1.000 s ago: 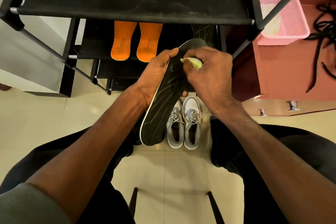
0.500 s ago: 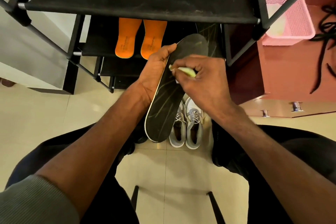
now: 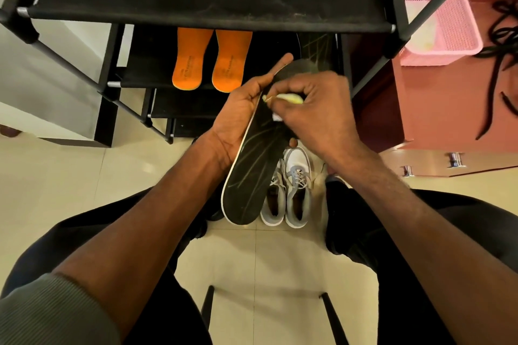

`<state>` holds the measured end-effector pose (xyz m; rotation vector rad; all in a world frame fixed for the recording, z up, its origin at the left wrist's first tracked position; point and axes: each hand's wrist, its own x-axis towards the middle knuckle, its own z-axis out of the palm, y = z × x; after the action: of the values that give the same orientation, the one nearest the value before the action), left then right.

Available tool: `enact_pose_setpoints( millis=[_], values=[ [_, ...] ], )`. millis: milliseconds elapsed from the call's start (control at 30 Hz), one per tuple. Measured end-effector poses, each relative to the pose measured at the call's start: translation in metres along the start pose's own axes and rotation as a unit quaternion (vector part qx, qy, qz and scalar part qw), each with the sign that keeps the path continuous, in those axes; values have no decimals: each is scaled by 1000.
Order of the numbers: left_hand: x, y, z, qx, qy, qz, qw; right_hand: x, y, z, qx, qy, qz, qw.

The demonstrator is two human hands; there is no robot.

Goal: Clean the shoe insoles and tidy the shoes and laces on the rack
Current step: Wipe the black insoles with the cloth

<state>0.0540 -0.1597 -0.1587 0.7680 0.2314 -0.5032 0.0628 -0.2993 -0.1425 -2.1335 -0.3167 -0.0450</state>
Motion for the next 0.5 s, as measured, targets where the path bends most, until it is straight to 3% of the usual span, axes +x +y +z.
enact_pose_setpoints(
  millis=[100,167,367,433,500],
  values=[
    [3,5,-5,1,12,23,1000,-10,-6,7,23,-43,-25,998],
    [3,6,-3,17,31,21,999,-11,-8,10,23,-13,-30,999],
    [-4,-2,5,57,-12,-8,998,7,2,-2,3,103,15,995],
    [-4,0,5,35,-9,-11,999,6,2,-3,11,85,17,996],
    [-6,4,3,8,16,-2,1000,2,-1,-1,20,19,16,999]
  ],
)
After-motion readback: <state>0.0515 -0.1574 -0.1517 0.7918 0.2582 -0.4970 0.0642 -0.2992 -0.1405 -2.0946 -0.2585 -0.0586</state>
